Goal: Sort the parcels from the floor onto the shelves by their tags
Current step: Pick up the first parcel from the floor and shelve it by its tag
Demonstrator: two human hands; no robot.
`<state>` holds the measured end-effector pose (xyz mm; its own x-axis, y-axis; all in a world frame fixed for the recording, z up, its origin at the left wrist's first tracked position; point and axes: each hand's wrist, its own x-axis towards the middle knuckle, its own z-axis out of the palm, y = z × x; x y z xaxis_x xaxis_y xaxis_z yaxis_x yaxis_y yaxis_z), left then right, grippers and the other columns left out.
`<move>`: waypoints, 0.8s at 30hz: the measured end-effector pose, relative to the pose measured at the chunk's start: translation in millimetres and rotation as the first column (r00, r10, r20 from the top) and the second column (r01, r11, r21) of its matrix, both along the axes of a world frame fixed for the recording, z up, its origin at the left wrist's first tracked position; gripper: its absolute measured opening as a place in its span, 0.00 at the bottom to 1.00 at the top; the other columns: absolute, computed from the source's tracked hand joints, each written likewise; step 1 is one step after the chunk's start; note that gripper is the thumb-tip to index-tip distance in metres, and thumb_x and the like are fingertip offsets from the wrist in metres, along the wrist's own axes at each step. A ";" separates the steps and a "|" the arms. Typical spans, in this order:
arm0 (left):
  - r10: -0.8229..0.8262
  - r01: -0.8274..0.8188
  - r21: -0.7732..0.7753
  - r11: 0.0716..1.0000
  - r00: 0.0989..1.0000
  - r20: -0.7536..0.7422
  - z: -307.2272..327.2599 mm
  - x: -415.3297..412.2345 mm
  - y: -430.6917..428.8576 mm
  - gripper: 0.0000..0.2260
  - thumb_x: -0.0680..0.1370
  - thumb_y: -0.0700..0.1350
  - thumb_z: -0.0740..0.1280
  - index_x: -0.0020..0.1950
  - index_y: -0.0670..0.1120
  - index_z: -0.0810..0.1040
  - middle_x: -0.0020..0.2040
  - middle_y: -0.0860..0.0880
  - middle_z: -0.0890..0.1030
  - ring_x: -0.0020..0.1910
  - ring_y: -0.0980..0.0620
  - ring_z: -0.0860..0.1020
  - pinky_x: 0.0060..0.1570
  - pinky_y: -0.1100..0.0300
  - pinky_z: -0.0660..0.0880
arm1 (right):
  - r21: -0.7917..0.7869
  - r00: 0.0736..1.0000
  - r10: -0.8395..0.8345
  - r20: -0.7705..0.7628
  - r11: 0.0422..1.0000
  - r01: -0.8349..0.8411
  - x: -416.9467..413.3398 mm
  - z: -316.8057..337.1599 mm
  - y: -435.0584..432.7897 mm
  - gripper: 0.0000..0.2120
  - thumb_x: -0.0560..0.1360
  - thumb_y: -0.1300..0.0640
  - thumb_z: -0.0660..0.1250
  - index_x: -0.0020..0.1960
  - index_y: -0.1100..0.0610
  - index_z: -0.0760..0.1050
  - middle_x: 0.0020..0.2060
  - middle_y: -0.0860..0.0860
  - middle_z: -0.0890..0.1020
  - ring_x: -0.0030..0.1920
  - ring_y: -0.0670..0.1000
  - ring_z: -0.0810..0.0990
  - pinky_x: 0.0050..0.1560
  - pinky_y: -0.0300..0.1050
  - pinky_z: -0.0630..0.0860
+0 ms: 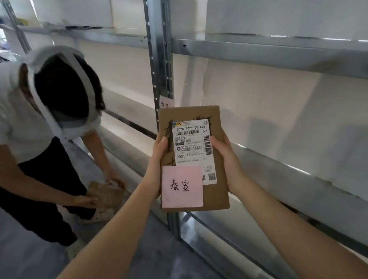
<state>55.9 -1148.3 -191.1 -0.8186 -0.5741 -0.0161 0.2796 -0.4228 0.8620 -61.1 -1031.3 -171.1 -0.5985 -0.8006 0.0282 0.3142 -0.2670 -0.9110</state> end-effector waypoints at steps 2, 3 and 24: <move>-0.042 0.041 0.026 0.999 0.997 0.070 -14.1 -11.2 -6.3 0.22 0.75 0.58 0.61 0.61 0.43 0.74 0.44 0.45 0.86 0.38 0.49 0.84 0.36 0.57 0.81 | 0.051 1.000 -0.028 0.008 0.998 0.027 -10.1 -11.2 -3.8 0.22 0.77 0.57 0.61 0.71 0.53 0.65 0.58 0.56 0.81 0.50 0.52 0.83 0.48 0.48 0.81; -0.073 0.070 0.035 0.997 0.992 0.101 -20.2 -16.8 -8.2 0.19 0.77 0.57 0.58 0.57 0.45 0.76 0.42 0.46 0.86 0.36 0.49 0.84 0.36 0.58 0.81 | 0.081 0.999 -0.039 0.018 0.996 0.037 -15.7 -16.5 -5.2 0.22 0.77 0.56 0.62 0.70 0.52 0.66 0.56 0.55 0.82 0.49 0.52 0.84 0.47 0.48 0.80; -0.194 0.188 0.048 0.981 0.948 0.253 -68.9 -173.1 -130.6 0.13 0.80 0.53 0.56 0.46 0.48 0.76 0.33 0.49 0.85 0.30 0.52 0.83 0.29 0.62 0.79 | 0.318 0.968 -0.237 0.077 0.926 0.202 -155.3 -73.8 -113.1 0.14 0.77 0.50 0.63 0.60 0.55 0.75 0.44 0.53 0.85 0.39 0.51 0.84 0.37 0.44 0.80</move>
